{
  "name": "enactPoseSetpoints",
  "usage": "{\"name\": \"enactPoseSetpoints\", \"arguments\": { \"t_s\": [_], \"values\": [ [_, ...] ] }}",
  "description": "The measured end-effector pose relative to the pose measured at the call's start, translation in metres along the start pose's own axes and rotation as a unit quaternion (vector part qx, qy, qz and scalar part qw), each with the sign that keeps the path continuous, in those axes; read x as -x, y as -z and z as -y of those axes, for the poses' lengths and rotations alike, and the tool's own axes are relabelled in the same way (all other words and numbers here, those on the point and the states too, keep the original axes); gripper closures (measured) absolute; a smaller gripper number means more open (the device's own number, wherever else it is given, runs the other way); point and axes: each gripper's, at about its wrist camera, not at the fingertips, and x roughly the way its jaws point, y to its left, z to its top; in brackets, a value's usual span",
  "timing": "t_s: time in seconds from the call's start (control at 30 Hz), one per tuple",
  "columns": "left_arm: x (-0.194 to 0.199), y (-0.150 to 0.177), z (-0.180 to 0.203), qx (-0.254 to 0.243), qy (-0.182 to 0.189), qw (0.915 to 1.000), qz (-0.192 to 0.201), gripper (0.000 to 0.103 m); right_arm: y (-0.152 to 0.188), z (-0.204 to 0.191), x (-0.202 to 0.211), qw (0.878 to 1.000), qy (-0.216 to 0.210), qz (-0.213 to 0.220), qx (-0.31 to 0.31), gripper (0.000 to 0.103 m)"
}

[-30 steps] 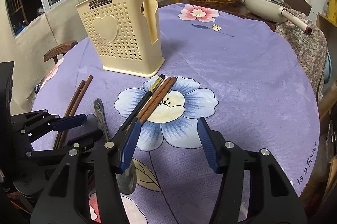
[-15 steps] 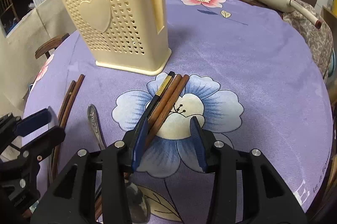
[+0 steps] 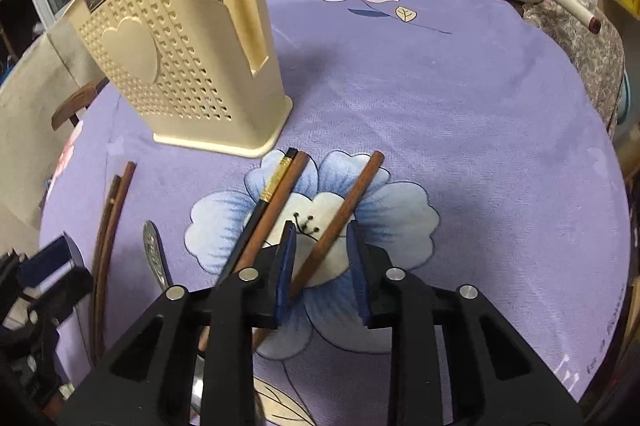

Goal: Organize utensils
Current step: 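Grasp a silver spoon with the left tool while the right tool grasps a wooden chopstick, then carry the spoon and chopstick over the cream holder and release both into it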

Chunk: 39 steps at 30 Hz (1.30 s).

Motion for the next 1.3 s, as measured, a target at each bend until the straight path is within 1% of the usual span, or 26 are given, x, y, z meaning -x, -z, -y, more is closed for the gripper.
{"name": "enactPoseSetpoints", "arguments": {
  "t_s": [0.1, 0.27, 0.33, 0.43, 0.5, 0.67, 0.87, 0.93, 1.07, 1.17, 1.3],
  "values": [
    [0.002, -0.002, 0.002, 0.001, 0.001, 1.0, 0.006, 0.067, -0.009, 0.0, -0.006, 1.0, 0.006, 0.001, -0.009, 0.089],
    [0.007, -0.007, 0.002, 0.0, 0.002, 0.9998, 0.019, 0.067, -0.016, 0.007, -0.009, 0.999, -0.011, 0.006, -0.038, 0.091],
    [0.009, -0.009, 0.001, -0.001, 0.0, 0.9997, 0.026, 0.067, -0.02, 0.009, -0.007, 0.999, -0.012, 0.015, -0.044, 0.092],
    [0.013, -0.013, -0.001, 0.002, 0.0, 0.9993, 0.037, 0.067, -0.027, 0.017, 0.004, 0.997, -0.033, 0.035, -0.064, 0.093],
    [0.015, -0.017, -0.002, 0.004, 0.002, 0.999, 0.044, 0.067, -0.033, 0.021, 0.013, 0.995, -0.056, 0.051, -0.072, 0.094],
    [0.024, -0.028, -0.005, 0.013, 0.01, 0.9975, 0.069, 0.067, -0.043, 0.023, 0.044, 0.99, -0.076, 0.093, -0.074, 0.095],
    [0.038, -0.043, -0.008, 0.018, 0.015, 0.9947, 0.1, 0.067, -0.047, 0.021, 0.089, 0.983, -0.098, 0.144, -0.055, 0.095],
    [0.044, -0.049, -0.008, 0.016, 0.017, 0.9938, 0.109, 0.068, -0.046, 0.018, 0.107, 0.98, -0.105, 0.164, -0.041, 0.096],
    [0.05, -0.054, -0.006, 0.011, 0.017, 0.9928, 0.118, 0.068, -0.041, 0.01, 0.139, 0.975, -0.104, 0.198, -0.001, 0.096],
    [0.054, -0.058, -0.005, 0.008, 0.016, 0.9923, 0.122, 0.068, -0.037, 0.007, 0.156, 0.971, -0.104, 0.212, 0.02, 0.096],
    [0.059, -0.065, -0.006, 0.009, 0.016, 0.9918, 0.126, 0.068, -0.037, 0.006, 0.173, 0.968, -0.11, 0.225, 0.03, 0.096]
  ]
}}
